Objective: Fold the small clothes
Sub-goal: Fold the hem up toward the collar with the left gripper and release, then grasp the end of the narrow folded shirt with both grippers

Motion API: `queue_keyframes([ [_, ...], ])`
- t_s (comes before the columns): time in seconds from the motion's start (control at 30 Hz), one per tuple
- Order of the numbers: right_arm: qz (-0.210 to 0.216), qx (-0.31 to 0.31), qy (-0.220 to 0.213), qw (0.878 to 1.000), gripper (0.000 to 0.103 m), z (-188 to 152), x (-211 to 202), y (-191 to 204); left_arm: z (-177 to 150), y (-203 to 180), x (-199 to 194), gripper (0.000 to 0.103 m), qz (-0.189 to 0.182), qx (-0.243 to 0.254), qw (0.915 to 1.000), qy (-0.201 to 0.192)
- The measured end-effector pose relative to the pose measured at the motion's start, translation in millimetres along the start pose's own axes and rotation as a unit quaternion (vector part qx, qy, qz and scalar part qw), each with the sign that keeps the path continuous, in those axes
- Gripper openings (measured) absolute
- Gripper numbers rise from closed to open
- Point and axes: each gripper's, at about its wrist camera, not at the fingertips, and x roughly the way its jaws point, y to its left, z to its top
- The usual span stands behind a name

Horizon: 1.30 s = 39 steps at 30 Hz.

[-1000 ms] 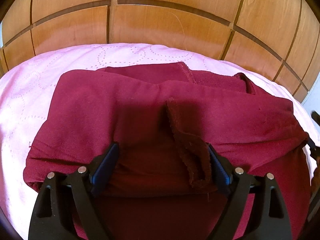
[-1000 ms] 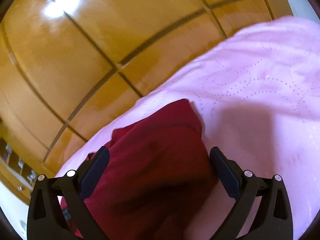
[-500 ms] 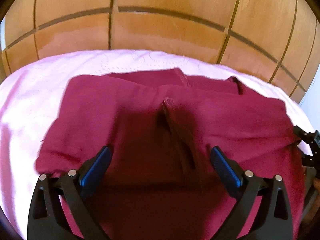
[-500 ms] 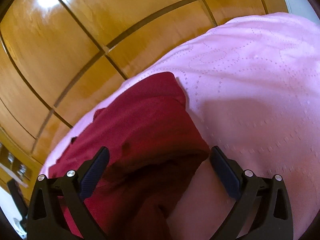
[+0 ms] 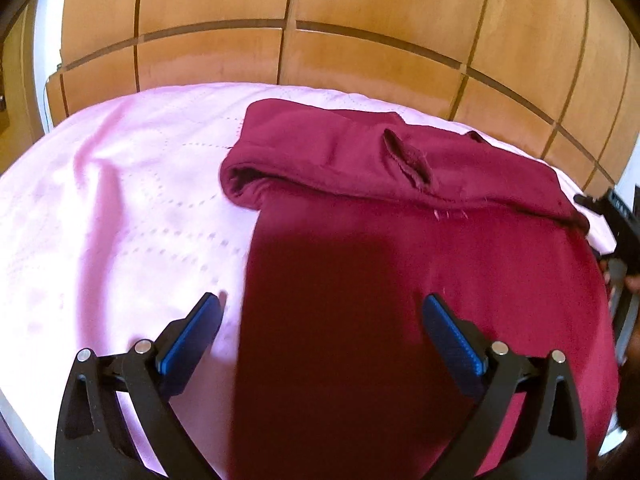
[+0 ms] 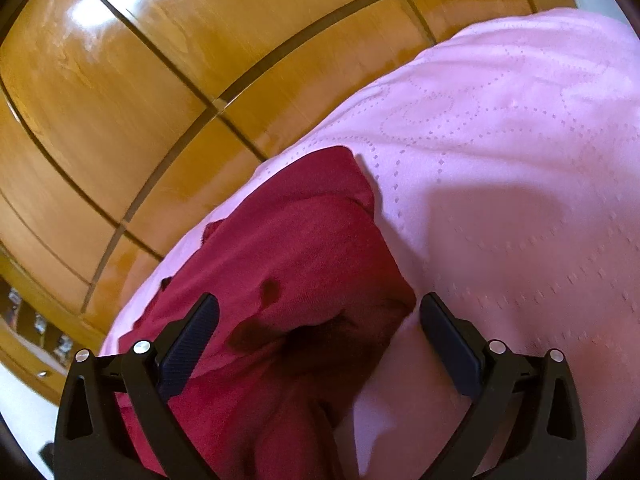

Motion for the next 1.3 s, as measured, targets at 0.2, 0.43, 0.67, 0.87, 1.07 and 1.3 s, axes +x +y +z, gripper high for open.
queue_keyframes([
  [0.2,0.019,-0.025,0.041,0.999,0.099,-10,-25,-7,-7,5,-4,0.101,0.003,0.028,0.9995,0.014],
  [0.43,0.049,-0.078,0.056,0.994,0.100,-29,-42,-17,-12,8,-8,0.101,-0.009,0.029,0.9994,0.014],
  [0.67,0.024,-0.131,0.079,0.988,0.099,-41,-53,-8,-24,19,-31,0.100,-0.038,0.026,0.9987,0.020],
  [0.87,0.052,-0.070,0.067,0.994,0.078,-43,-84,-24,-39,40,-56,0.099,-0.092,-0.004,0.9955,0.020],
  [1.07,0.081,-0.076,0.100,0.989,0.063,-62,-112,-35,-48,55,-64,0.079,-0.133,-0.033,0.9896,0.043],
  [1.3,0.101,-0.050,0.127,0.986,0.049,-95,-147,-57,-64,60,-72,0.075,-0.158,-0.041,0.9836,0.077],
])
